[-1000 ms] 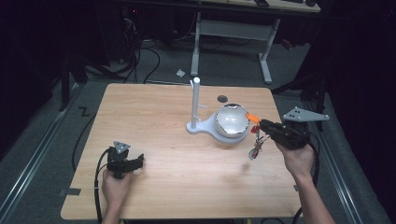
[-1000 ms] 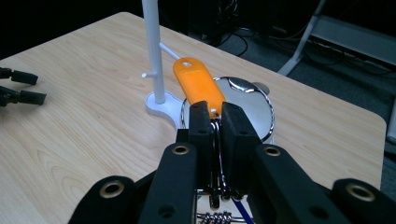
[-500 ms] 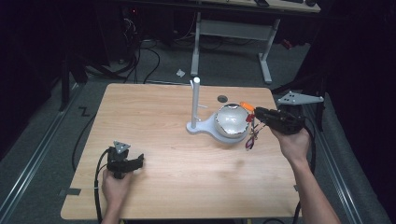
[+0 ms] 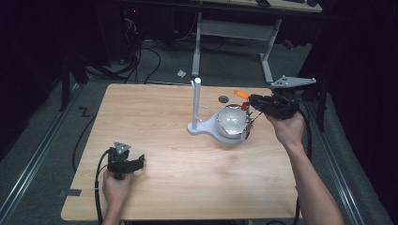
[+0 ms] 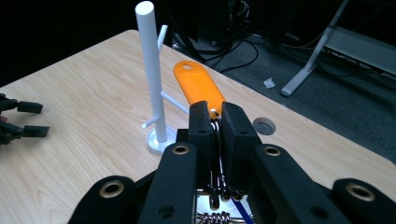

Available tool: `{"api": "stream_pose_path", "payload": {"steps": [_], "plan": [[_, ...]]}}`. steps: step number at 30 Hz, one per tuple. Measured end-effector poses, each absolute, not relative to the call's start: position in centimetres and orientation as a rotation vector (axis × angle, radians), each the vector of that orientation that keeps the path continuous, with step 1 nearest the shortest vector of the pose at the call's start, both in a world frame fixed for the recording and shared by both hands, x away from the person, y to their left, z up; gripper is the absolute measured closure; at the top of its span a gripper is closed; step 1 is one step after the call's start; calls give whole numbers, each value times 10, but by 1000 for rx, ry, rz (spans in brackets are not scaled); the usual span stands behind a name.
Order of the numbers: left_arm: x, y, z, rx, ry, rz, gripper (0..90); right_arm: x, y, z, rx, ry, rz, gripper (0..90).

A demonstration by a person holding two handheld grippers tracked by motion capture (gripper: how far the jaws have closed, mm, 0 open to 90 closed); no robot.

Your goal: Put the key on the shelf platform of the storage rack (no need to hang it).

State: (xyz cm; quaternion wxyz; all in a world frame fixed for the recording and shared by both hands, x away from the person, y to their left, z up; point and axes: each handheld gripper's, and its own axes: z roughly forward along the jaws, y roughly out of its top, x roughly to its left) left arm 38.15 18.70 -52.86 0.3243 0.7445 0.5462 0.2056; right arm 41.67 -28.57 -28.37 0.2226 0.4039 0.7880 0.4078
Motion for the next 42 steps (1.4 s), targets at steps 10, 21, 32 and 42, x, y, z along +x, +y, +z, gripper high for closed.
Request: {"api": "stream_pose_path", "payload": {"steps": [10,21,32,42], "plan": [[382,187,-529,1950,1433,539,214,437,-276,-283,1113,2165,1119,838],[382,187,-529,1950,1434,541,215,456,-269,-298,1129,2166,1078,838],[382,187,-529,1954,1433,540,214,466,-269,-318,1162,2197,1036,843],[382,187,-529,1953,1434,544,215,470,-266,-334,1172,2211,1024,843]]}}
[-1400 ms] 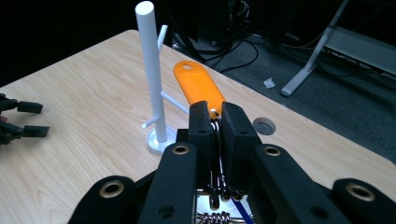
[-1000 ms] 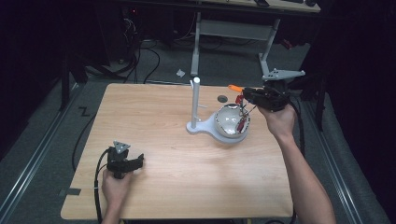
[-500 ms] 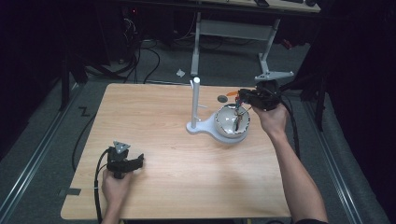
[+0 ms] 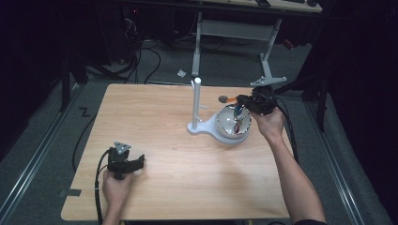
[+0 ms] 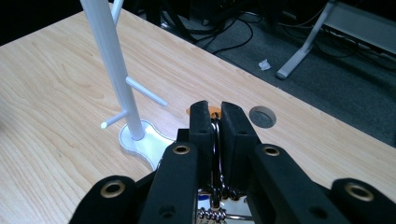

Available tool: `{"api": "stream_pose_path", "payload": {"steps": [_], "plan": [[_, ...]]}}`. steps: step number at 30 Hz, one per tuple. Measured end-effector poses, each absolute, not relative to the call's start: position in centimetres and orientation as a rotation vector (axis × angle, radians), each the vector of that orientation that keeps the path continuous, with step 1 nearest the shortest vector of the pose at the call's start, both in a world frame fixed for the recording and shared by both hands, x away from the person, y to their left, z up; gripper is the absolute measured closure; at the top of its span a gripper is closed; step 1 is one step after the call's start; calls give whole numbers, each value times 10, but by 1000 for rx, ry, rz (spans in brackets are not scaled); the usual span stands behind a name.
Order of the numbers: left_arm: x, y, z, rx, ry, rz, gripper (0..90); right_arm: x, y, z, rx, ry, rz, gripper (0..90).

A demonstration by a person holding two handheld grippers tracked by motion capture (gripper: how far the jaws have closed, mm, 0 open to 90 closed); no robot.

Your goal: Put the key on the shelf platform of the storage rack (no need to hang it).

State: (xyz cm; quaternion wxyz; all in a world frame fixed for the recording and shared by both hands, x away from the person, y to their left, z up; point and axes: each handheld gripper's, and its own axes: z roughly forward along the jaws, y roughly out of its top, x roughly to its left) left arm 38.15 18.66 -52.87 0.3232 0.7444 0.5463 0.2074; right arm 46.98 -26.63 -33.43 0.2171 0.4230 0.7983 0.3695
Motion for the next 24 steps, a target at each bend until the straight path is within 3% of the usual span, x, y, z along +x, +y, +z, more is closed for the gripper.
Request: {"api": "stream_pose_path", "payload": {"steps": [24], "plan": [[382,187,-529,1953,1433,542,215,480,-264,-350,1220,2177,986,843]]}}
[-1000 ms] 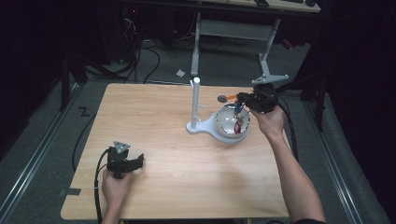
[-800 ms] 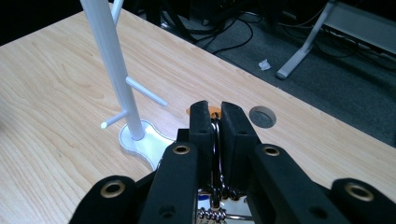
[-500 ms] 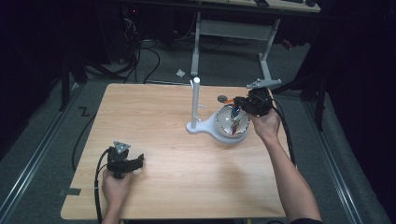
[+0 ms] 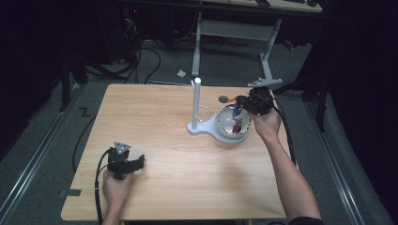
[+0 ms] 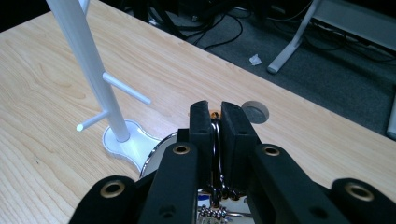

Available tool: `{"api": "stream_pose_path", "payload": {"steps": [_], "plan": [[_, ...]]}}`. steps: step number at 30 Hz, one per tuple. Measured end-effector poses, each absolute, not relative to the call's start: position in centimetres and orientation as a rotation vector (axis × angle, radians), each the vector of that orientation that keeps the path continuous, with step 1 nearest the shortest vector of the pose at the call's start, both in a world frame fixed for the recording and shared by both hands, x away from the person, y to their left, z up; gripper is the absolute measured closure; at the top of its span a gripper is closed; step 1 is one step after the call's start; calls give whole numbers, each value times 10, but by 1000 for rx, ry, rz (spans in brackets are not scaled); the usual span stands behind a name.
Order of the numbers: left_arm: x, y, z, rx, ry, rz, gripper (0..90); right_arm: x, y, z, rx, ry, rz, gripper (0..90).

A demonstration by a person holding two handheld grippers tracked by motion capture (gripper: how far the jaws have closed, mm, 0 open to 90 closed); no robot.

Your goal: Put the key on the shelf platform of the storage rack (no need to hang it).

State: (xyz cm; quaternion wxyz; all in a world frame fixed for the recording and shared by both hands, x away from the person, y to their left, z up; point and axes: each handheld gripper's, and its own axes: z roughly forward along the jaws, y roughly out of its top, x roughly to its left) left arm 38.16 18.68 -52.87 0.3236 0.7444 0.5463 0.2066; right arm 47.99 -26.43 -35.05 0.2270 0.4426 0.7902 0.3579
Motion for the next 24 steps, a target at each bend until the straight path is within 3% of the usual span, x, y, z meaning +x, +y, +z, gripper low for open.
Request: {"api": "stream_pose_path", "payload": {"steps": [24], "plan": [[382,187,-529,1953,1433,544,215,479,-266,-397,1283,2238,976,841]]}}
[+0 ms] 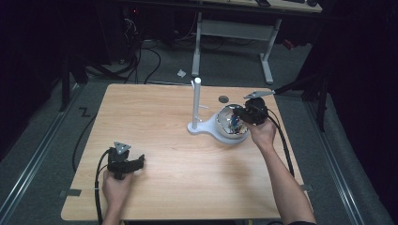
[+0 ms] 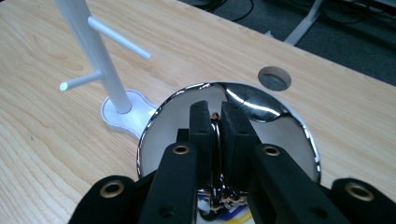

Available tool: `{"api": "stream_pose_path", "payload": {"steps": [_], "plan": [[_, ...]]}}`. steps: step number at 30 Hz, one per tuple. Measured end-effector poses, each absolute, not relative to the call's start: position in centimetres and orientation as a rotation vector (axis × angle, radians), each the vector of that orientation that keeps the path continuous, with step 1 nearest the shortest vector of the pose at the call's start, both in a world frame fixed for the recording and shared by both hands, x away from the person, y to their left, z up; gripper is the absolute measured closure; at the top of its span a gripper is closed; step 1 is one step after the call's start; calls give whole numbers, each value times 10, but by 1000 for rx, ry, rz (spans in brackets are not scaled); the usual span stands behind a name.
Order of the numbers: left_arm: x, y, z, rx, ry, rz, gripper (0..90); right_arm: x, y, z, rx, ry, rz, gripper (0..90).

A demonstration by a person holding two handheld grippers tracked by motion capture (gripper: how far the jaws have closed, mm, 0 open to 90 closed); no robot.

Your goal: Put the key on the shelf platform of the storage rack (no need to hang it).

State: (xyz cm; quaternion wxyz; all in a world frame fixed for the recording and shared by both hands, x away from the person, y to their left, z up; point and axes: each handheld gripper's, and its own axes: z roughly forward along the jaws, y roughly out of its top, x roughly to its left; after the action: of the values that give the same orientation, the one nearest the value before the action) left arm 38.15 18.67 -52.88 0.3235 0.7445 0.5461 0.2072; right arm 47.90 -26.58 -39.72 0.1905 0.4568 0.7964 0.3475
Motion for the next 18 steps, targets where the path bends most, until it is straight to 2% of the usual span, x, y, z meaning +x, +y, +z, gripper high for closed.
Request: {"api": "stream_pose_path", "payload": {"steps": [18], "plan": [[382,187,-529,1953,1433,543,214,480,-270,-414,1317,2252,953,840]]}}
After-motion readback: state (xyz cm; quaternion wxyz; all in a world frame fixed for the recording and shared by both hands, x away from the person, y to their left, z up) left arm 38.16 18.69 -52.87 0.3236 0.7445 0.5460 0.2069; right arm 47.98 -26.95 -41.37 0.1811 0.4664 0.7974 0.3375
